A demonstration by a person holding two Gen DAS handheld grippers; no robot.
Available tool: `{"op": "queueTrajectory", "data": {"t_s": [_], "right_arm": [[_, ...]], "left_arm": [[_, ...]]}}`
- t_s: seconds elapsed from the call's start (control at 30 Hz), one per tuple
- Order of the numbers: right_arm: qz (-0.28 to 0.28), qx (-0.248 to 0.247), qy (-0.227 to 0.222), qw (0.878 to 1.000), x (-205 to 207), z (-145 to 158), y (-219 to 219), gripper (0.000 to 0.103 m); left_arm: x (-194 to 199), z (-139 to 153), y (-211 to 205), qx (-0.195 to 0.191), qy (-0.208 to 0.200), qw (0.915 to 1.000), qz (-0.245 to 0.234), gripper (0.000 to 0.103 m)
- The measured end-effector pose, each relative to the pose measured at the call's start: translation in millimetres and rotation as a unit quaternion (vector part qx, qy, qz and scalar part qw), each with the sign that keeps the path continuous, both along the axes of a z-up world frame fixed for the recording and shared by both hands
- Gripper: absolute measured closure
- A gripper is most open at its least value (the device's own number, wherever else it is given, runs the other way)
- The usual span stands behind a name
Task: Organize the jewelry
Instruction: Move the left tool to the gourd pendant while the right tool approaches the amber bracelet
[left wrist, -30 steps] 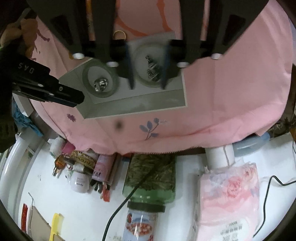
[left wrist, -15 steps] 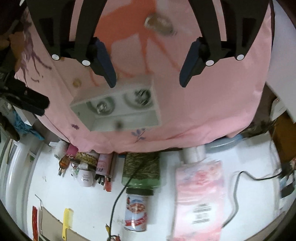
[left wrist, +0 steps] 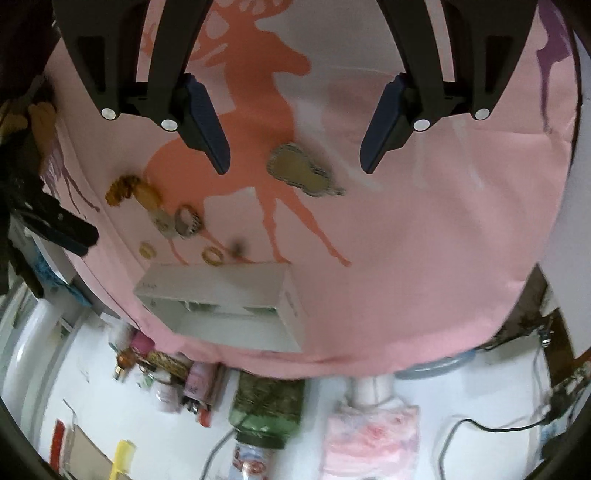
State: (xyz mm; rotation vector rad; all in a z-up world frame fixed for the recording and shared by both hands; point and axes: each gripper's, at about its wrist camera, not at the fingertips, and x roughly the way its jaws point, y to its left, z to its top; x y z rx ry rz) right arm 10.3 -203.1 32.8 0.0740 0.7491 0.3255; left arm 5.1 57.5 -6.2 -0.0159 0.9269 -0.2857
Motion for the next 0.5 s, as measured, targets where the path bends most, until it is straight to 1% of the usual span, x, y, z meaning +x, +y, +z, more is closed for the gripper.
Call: {"op": "queueTrajectory", "data": {"t_s": [0.03,0.1,0.13,0.2,0.23,0.27,0.43,0.5], "right_arm": [[0.000,0.001,0.000,1.000,0.2,0.4,-0.6,0.013],[0.000,0.006,0.002,1.000,0.5,0.8,-1.9,0.013],[0.000,0.007,0.003,1.000,0.9,1.3,-2.0,0.013],[0.000,0.009,0.002,1.000,0.6,2.2,-2.4,0.013],[-0.002,0.009,0.002,1.000,0.5,2.6,-3.1,0.013],[-0.003,0.009,0.001,1.000,0.8,3.0,-3.5,0.013],[-0.017,0.021,0.005,1.000,3.8,4.0,-11.3,0.013],[-0.018,0.028,0.009,0.999,4.4,3.8,-14.0,0.013]], "left_arm": [[0.5,-2.2,-4.3,0.004,0.002,1.0000,-0.008,0.031],[3.0,-8.4,-15.1,0.029,0.002,0.9994,-0.017,0.031],[4.9,-10.1,-21.1,0.050,-0.008,0.9985,-0.018,0.032],[9.1,-12.6,-27.7,0.070,-0.017,0.9971,-0.021,0.037],[10.9,-12.5,-30.1,0.075,-0.022,0.9967,-0.024,0.042],[14.3,-11.8,-34.6,0.071,-0.023,0.9966,-0.034,0.047],[19.3,-11.2,-51.3,0.074,-0.035,0.9942,-0.071,0.053],[14.9,-11.6,-49.7,0.070,-0.034,0.9941,-0.076,0.051]]}}
